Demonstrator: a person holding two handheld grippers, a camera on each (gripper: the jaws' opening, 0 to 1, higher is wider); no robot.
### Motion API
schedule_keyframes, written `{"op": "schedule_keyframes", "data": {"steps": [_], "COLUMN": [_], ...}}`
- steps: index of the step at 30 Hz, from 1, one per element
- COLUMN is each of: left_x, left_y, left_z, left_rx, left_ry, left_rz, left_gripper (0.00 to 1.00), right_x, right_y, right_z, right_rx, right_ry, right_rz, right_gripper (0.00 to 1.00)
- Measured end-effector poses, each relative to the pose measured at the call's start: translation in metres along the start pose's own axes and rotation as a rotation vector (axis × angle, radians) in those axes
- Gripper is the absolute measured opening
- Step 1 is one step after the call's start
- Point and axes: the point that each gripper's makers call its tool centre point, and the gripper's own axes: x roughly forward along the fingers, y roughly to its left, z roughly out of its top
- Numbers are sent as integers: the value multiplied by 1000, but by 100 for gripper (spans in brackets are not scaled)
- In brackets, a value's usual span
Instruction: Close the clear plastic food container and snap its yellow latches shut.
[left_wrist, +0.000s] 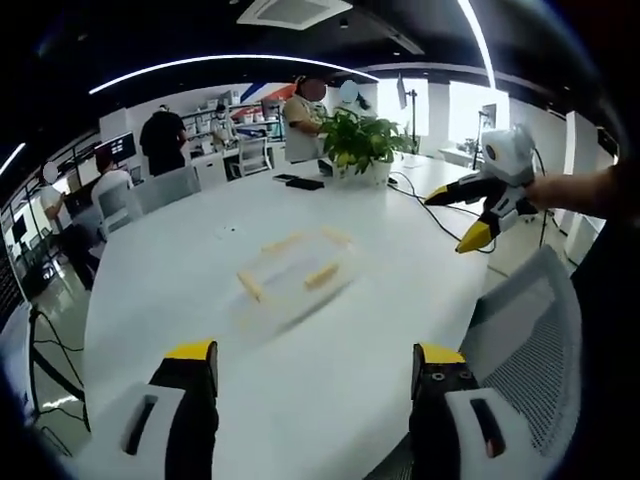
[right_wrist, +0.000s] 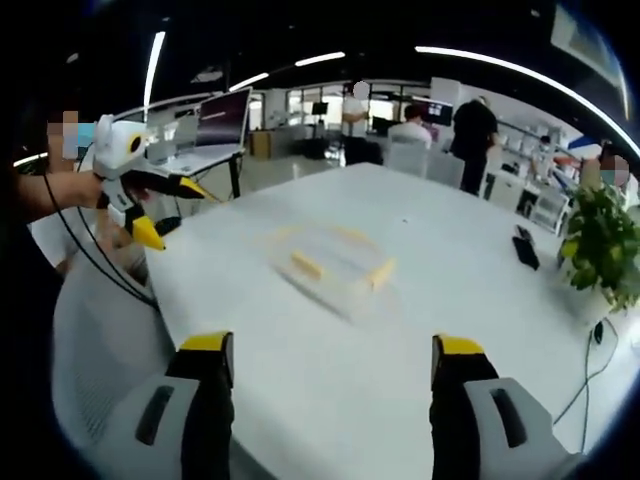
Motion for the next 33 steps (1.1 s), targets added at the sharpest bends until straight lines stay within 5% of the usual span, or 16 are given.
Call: {"op": "schedule_keyframes", "data": {"steps": [17,33], "left_x": [-9,-9], "left_y": [-1,-2], "left_z": [-2,-2], "left_rx": [-46,-49], "left_ry": [-42,-52], "left_rz": [24,25], "left_gripper": [94,99], "right_x": [-13,-15], "right_y": [8,10], "right_z": [-14,-17], "right_rx": [5,-11], "right_ry": [2,15], "right_rz": [-8,-4], "right_gripper": [99,100]}}
